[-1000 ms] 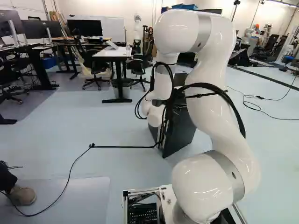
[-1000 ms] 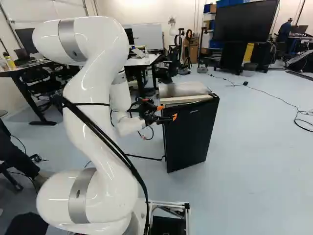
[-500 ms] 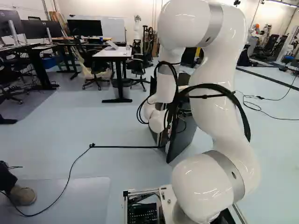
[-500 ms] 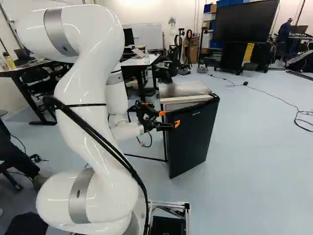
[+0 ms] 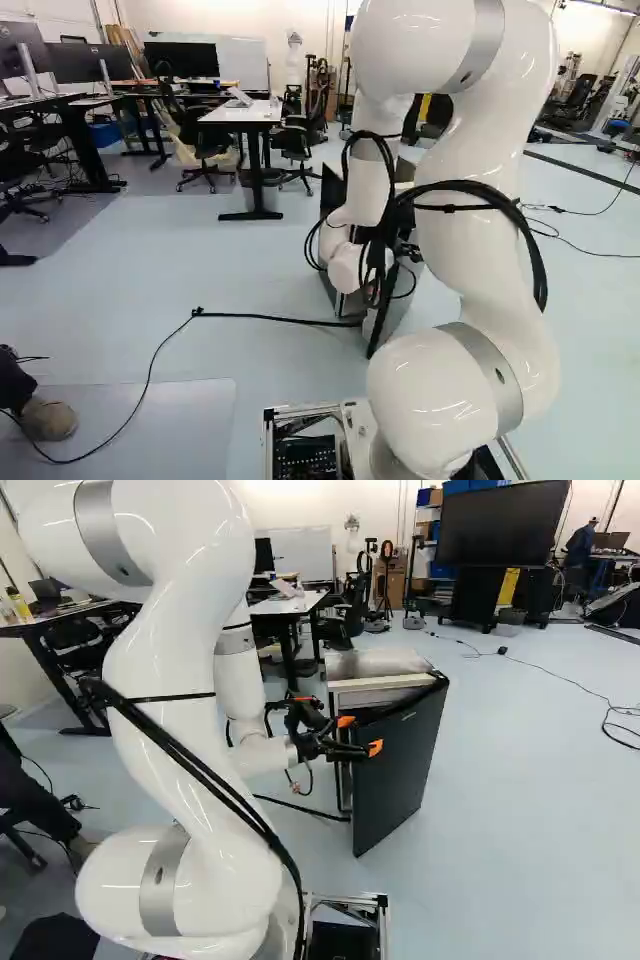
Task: Open the fridge door
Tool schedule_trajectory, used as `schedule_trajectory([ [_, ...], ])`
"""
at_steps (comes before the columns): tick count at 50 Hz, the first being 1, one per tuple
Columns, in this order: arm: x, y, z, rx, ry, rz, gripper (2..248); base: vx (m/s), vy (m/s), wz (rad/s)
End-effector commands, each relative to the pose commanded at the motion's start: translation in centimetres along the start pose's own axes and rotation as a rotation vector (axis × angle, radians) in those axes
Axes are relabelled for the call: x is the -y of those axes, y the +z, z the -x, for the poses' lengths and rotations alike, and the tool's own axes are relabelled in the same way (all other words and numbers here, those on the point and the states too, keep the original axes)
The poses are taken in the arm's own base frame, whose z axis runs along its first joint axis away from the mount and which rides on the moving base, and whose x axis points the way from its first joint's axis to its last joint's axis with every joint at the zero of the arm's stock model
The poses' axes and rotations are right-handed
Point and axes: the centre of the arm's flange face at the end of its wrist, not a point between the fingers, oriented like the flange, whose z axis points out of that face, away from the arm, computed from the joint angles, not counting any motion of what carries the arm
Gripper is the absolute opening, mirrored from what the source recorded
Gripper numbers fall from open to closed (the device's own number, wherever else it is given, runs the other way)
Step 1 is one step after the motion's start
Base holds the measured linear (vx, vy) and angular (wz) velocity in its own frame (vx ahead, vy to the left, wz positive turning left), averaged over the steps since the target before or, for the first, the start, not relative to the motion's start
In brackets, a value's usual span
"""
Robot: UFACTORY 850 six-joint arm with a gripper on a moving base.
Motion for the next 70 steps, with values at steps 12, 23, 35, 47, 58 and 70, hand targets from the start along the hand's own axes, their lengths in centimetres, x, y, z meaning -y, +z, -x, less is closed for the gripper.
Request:
schedule_trajectory([
  [12, -2.0, 0.9, -0.2, -0.016, 0.002, 0.091, 247, 0.000, 0.000, 0.000],
  [23, -3.6, 1.8, -0.4, -0.023, 0.005, 0.178, 247, 0.000, 0.000, 0.000],
  [35, -4.5, 2.5, 0.1, 0.030, 0.018, 0.240, 247, 0.000, 0.000, 0.000],
  [47, -4.7, 2.6, 0.3, 0.061, 0.023, 0.251, 247, 0.000, 0.000, 0.000],
  [58, -4.7, 2.6, 0.3, 0.063, 0.023, 0.252, 247, 0.000, 0.000, 0.000],
  [70, -5.3, 1.5, 0.5, 0.068, 0.007, 0.236, 247, 0.000, 0.000, 0.000],
])
